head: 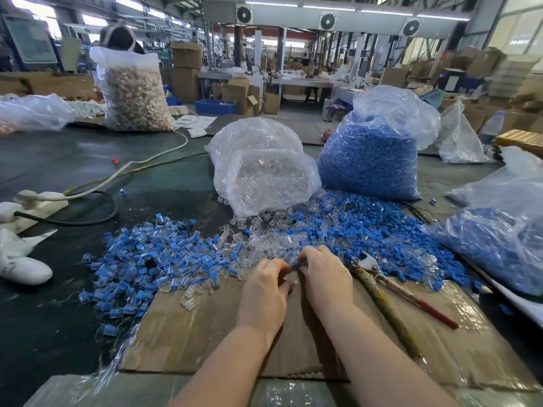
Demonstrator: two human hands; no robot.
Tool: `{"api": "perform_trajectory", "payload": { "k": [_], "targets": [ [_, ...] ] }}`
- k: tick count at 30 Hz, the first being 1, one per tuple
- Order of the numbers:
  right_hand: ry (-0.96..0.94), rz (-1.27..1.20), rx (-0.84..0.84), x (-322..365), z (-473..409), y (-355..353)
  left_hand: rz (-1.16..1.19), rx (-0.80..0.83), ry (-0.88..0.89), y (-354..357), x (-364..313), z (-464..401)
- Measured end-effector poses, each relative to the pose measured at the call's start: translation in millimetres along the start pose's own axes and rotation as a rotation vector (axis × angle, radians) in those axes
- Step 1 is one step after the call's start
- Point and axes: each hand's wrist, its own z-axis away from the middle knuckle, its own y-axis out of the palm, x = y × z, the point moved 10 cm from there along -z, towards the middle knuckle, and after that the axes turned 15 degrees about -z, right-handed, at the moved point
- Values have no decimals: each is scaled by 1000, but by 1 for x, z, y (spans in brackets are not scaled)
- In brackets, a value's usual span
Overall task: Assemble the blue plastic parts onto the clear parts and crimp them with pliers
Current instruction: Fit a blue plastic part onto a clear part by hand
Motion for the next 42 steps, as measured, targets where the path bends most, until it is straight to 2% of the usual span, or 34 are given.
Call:
{"api": "perform_trajectory", "payload": {
  "k": [5, 16, 21, 24, 35, 38, 42],
  "targets": [
    [-23, 42, -54, -6, 5, -6, 13, 26, -44, 1, 5, 0],
    [-65, 6, -158, -20, 24, -23, 51, 89, 0, 5, -2, 4],
    [-138, -3, -37, -5, 19, -14, 47, 89, 14, 4, -5, 4],
    [-121, 56, 42, 0, 14, -6, 50, 95, 14, 5, -4, 4],
    [-14, 45, 82, -6, 5, 0, 79, 128, -6, 9, 0, 3],
    [-20, 32, 40, -6, 5, -4, 87, 137, -10, 9, 0, 4],
    [-101, -23, -106, -4, 15, -18, 80, 134, 1, 8, -1, 3]
  ]
}}
